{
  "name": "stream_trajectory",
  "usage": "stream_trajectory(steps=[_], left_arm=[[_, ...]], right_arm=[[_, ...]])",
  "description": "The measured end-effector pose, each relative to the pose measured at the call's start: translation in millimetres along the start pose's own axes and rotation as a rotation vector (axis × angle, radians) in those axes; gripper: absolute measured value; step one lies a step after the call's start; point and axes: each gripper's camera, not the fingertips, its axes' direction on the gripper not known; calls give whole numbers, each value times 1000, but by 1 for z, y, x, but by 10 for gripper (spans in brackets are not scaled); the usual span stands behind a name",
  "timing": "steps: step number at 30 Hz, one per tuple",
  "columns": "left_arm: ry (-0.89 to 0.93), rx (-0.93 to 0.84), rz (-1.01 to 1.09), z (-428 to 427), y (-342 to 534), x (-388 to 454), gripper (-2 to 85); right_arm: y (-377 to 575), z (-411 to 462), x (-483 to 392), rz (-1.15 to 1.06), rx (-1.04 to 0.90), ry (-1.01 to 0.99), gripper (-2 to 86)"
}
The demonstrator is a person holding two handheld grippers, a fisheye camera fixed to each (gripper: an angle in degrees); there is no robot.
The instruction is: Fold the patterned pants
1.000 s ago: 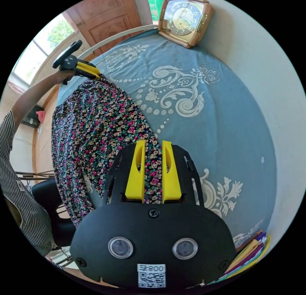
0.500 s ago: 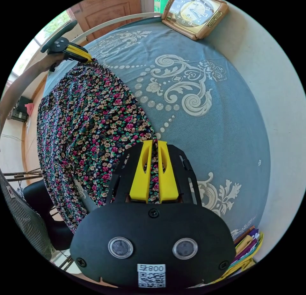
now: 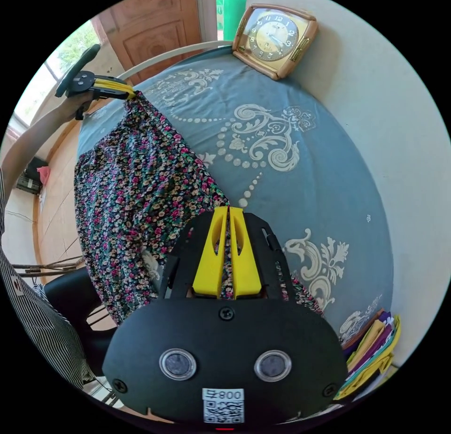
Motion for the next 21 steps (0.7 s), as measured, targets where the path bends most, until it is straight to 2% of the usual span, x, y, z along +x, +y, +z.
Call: stream_trajectory(steps=[7,14,21], left_arm=[[40,-6,23,-26,79,24,4],[54,-72,0,-27,151,36,5],[18,-164,20,-8,187,45,6]], right_arm=[[49,-18,-52,-5,45,-73,4],[84,-12,-112,-65,2,-129,5],[96,10,-157,-128,-55,-178,5]])
